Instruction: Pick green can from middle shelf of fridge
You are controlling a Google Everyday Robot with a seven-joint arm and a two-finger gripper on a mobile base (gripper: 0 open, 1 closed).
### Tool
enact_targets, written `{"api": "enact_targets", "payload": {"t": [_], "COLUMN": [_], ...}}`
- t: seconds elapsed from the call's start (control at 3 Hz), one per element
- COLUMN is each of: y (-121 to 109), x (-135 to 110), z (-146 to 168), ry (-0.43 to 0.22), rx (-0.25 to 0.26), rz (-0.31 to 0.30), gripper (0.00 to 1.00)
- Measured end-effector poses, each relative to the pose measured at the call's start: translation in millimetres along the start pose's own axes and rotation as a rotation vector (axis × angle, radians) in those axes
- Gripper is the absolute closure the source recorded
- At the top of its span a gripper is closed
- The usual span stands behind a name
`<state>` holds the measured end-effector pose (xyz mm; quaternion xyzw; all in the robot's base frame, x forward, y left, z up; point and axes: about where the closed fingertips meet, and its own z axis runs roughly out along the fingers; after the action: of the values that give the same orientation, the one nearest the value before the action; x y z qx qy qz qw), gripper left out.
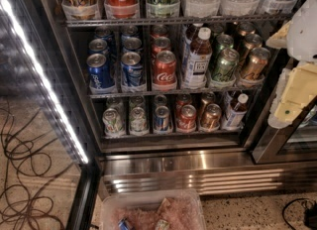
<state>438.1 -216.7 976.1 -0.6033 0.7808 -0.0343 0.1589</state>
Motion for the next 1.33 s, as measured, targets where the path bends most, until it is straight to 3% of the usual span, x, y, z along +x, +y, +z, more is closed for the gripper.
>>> {"api": "enact_targets", "payload": {"t": [0.33,0.67,1.0,1.33], "y": [0.0,2.7,17.5,8.2], "x": [0.0,-3.7,-8.0,-12.7], "z": [0.0,18.6,61.4,67.8], "ry": [0.000,-0.062,-0.170,-0.207], "rx": [0.000,-0.005,-0.035,0.012], "rz": [0.000,0.074,0.215,0.235], "gripper": [0.00,0.00,0.00,0.00]}}
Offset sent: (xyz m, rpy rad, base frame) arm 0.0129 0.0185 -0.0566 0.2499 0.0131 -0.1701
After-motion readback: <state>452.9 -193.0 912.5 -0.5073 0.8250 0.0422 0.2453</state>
